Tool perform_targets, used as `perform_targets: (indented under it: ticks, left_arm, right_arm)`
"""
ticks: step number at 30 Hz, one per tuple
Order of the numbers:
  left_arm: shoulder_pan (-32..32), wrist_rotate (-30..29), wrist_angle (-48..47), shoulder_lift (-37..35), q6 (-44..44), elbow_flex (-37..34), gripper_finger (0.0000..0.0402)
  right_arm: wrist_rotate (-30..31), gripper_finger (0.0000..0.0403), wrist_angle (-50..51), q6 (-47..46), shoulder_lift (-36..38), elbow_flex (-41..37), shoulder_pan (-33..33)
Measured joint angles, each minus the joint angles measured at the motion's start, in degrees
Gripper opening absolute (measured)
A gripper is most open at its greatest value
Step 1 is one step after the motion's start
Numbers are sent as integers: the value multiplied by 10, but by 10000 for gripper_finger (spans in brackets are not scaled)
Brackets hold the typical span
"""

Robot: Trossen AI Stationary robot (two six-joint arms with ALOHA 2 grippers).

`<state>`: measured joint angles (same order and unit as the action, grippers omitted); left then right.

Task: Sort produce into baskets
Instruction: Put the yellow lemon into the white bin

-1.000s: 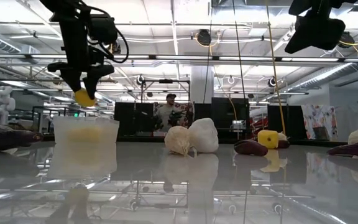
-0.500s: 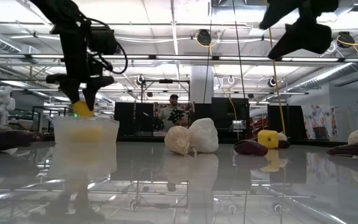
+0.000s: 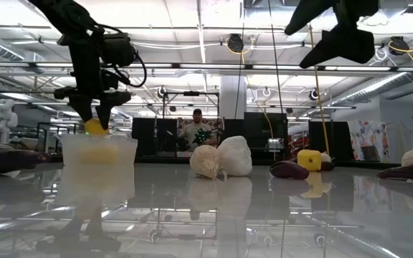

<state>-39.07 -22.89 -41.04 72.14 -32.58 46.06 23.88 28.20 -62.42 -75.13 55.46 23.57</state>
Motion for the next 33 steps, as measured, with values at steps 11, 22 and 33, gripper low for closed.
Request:
perform_targets:
  ticks: [11,22,33]
  left_arm:
    - [-57,27,17,3,18,0,281]
    - [-23,98,112,3,16,5,290]
    - [129,119,288,16,-16,7,290]
  right_arm:
    - [0,285,-15,-7,0,0,1]
    - [37,285,-15,-34,0,0,5]
    - [47,285,-14,-11,0,0,-14]
